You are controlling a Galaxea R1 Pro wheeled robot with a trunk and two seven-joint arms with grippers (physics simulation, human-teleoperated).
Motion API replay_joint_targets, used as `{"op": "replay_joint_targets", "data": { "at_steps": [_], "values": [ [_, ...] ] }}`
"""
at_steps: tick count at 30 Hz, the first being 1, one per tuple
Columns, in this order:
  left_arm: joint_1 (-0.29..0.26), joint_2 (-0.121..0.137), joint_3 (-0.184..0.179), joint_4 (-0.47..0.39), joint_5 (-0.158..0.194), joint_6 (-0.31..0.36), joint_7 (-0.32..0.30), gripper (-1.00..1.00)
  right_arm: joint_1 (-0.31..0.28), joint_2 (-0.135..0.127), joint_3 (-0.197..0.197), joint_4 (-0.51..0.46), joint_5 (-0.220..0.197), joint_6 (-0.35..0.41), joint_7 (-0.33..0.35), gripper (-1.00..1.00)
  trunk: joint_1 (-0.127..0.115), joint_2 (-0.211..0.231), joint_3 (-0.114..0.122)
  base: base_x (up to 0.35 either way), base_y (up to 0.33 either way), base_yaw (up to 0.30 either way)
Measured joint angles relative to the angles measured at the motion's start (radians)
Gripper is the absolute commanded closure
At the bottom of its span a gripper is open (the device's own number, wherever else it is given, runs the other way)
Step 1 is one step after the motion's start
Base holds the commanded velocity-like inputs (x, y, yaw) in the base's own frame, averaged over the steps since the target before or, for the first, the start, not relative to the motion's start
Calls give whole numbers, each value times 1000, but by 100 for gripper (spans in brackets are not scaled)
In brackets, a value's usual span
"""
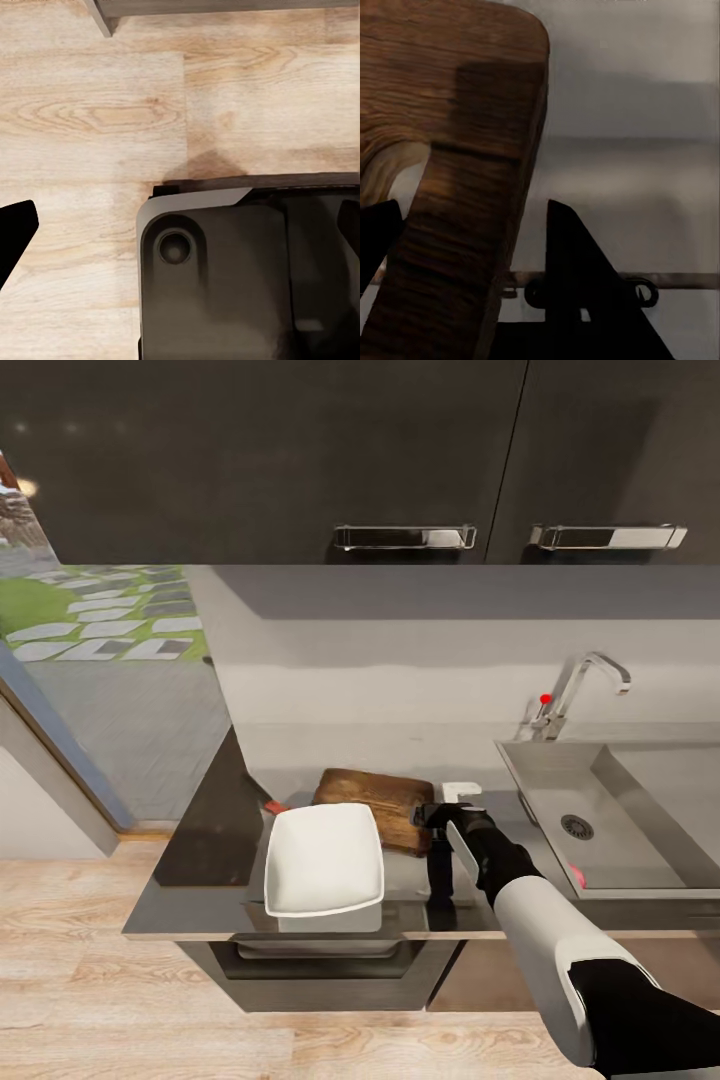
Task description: In the kitchen, take the Vidalia onion out of the sink, dice it on the chopping board with the paring knife, put the diced onion into the bowl on the countertop, then place both the paring knife and the chopping board into the sink.
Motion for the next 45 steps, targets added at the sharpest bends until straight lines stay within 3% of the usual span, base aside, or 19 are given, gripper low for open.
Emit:
{"op": "replay_joint_targets", "data": {
  "at_steps": [26,33,45],
  "values": [
    [0,0,0,0,0,0,0,-100,0,-1,-5,-2,7,6,0,100,0,0,35,3,0,0],
    [0,0,0,0,0,0,0,-100,0,-1,-4,-2,5,6,-1,100,0,0,35,241,0,0],
    [0,0,0,0,0,0,0,-100,0,-1,-4,-2,5,6,-1,100,0,0,35,23,-3,0]
  ]
}}
